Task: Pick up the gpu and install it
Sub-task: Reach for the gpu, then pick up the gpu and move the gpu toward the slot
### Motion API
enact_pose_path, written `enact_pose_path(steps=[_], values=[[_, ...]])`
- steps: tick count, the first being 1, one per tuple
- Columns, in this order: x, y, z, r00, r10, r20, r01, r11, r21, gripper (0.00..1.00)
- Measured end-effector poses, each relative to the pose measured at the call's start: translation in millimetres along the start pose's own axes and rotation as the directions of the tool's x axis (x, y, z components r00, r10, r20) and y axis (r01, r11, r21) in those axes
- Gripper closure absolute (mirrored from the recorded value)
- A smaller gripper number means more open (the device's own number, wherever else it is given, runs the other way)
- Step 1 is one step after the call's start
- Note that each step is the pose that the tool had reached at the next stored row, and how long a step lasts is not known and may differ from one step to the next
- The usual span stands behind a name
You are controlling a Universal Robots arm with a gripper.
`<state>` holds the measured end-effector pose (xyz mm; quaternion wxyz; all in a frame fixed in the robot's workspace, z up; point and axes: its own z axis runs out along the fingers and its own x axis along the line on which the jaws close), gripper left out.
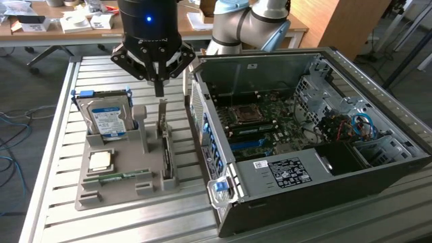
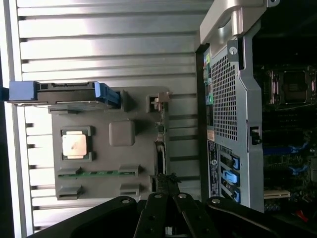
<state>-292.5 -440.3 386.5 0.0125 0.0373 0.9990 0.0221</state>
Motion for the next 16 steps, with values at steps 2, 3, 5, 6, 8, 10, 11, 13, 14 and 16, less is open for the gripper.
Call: enact_pose_path(steps=[2,3,5,6,8,10,11,13,14,16], values=[[0.3,-0.3,1.7,1.0000,0.000,-0.0001,0.000,1.0000,0.0000,0.89],[0.5,-0.4,2.5,1.0000,0.000,0.0000,0.000,1.0000,0.0000,0.89],[0.7,-0.6,3.8,1.0000,0.000,-0.0001,0.000,1.0000,0.0001,0.89],[0.7,-0.6,3.8,1.0000,0.000,-0.0002,0.000,1.0000,0.0002,0.89],[0.7,-0.6,4.0,1.0000,0.000,-0.0001,0.000,1.0000,0.0000,0.89],[0.8,-0.6,4.0,1.0000,0.000,-0.0001,0.000,1.0000,0.0000,0.89],[0.7,-0.6,4.0,1.0000,0.000,-0.0001,0.000,1.0000,0.0000,0.89],[0.7,-0.6,3.9,1.0000,0.000,-0.0001,0.000,1.0000,0.0001,0.89],[0.8,-0.6,4.0,1.0000,0.000,0.0000,0.000,1.0000,0.0000,0.89],[0.7,-0.6,4.0,1.0000,0.000,-0.0001,0.000,1.0000,-0.0002,0.89]])
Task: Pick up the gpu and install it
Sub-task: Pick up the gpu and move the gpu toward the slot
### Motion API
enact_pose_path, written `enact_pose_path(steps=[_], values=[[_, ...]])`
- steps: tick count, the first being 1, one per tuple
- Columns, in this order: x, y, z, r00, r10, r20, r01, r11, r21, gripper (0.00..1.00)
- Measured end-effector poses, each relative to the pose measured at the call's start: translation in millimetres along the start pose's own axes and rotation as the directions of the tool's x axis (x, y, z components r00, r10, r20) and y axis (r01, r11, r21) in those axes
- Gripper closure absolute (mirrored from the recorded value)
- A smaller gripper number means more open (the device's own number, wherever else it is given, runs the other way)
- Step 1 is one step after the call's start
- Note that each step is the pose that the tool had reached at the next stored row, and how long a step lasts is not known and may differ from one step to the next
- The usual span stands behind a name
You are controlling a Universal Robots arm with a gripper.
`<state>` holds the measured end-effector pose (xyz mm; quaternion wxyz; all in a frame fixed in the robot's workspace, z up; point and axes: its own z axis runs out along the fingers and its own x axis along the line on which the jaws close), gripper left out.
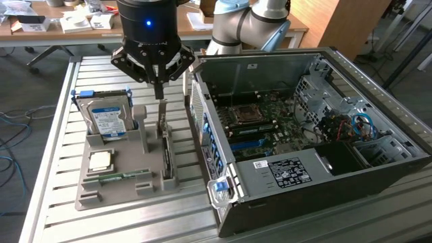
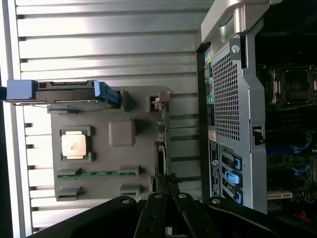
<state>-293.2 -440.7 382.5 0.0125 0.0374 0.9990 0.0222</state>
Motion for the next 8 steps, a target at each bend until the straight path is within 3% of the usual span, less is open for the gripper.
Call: enact_pose_path(steps=[3,8], values=[[0.0,0.0,0.1,1.0000,0.000,0.0001,0.000,1.0000,-0.0008,0.89],[0.0,0.0,0.0,1.0000,0.000,-0.0001,0.000,1.0000,-0.0013,0.65]])
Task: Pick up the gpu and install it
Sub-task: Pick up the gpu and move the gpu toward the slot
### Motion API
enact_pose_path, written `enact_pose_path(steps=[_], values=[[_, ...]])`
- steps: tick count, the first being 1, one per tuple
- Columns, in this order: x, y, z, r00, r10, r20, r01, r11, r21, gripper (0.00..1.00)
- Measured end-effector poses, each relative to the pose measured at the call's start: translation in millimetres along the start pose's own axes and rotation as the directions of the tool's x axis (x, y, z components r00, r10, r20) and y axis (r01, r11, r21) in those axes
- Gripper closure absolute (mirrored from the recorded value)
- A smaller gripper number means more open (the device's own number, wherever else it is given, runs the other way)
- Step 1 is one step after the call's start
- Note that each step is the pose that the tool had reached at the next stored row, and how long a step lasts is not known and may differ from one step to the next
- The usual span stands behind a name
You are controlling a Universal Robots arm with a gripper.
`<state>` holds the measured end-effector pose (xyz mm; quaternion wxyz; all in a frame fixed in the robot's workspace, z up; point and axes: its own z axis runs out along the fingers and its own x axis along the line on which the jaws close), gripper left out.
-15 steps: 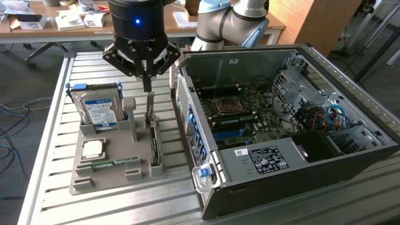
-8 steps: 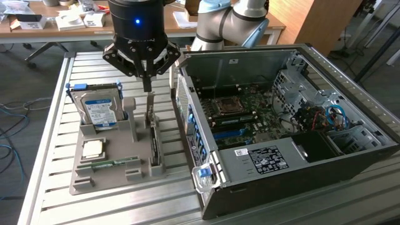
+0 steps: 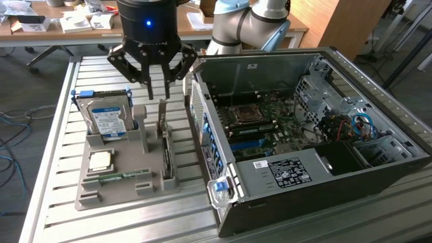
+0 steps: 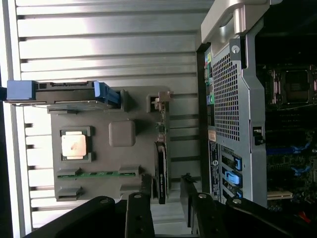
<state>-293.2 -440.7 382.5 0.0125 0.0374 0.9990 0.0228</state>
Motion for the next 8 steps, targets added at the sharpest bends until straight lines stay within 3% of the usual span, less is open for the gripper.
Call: enact_pose_path(steps=[1,2,5,8], values=[[0.0,0.0,0.0,1.0000,0.000,0.0000,0.000,1.0000,0.0000,0.65],[0.0,0.0,0.0,1.0000,0.000,0.0000,0.000,1.0000,0.0000,0.58],[0.1,0.0,0.2,1.0000,0.000,-0.0001,0.000,1.0000,-0.0003,0.58],[0.2,-0.2,4.3,1.0000,0.000,-0.0005,0.000,1.0000,-0.0069,0.58]])
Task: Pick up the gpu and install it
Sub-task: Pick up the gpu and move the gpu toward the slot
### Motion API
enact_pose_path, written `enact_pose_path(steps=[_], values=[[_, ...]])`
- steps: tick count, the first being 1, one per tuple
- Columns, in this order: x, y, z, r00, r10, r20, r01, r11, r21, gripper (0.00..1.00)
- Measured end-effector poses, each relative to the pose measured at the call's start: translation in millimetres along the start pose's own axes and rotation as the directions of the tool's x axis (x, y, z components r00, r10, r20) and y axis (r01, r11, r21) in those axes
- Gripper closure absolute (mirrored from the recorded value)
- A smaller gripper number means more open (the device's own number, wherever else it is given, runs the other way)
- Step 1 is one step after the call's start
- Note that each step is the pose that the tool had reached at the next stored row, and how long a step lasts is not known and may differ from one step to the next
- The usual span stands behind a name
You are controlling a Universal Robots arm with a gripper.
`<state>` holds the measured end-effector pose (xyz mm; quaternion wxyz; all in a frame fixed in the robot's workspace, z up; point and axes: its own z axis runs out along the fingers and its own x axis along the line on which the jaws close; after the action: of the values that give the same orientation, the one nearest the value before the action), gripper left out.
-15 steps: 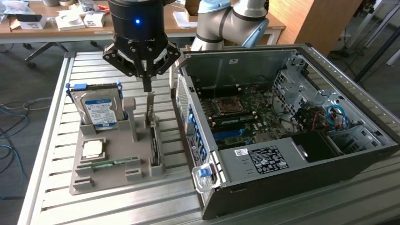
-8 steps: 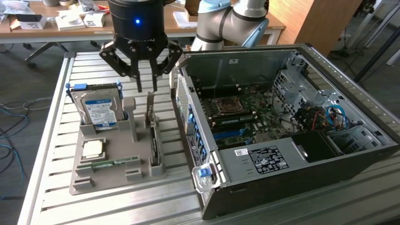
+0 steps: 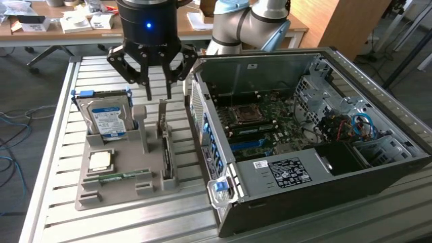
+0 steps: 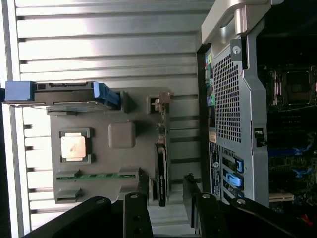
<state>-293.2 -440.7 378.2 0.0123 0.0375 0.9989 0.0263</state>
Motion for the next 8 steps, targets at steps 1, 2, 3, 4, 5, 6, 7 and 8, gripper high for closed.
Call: enact_pose_path(steps=[1,2,3,4,5,6,7,8], values=[[0.0,-0.1,1.9,1.0000,0.000,0.0000,0.000,1.0000,-0.0005,0.58],[0.1,-0.2,3.6,1.0000,0.000,0.0000,0.000,1.0000,-0.0007,0.58],[0.1,-0.3,5.5,1.0000,0.000,0.0000,0.000,1.0000,-0.0007,0.58],[0.1,-0.4,7.3,1.0000,0.000,0.0000,0.000,1.0000,-0.0007,0.58],[0.1,-0.5,9.1,1.0000,0.000,0.0000,0.000,1.0000,-0.0008,0.58],[0.2,-0.6,10.9,1.0000,0.000,0.0000,0.000,1.0000,-0.0008,0.58],[0.2,-0.7,12.8,1.0000,0.000,-0.0001,0.000,1.0000,-0.0007,0.58],[0.3,-0.8,14.6,1.0000,0.000,-0.0001,0.000,1.0000,-0.0007,0.58]])
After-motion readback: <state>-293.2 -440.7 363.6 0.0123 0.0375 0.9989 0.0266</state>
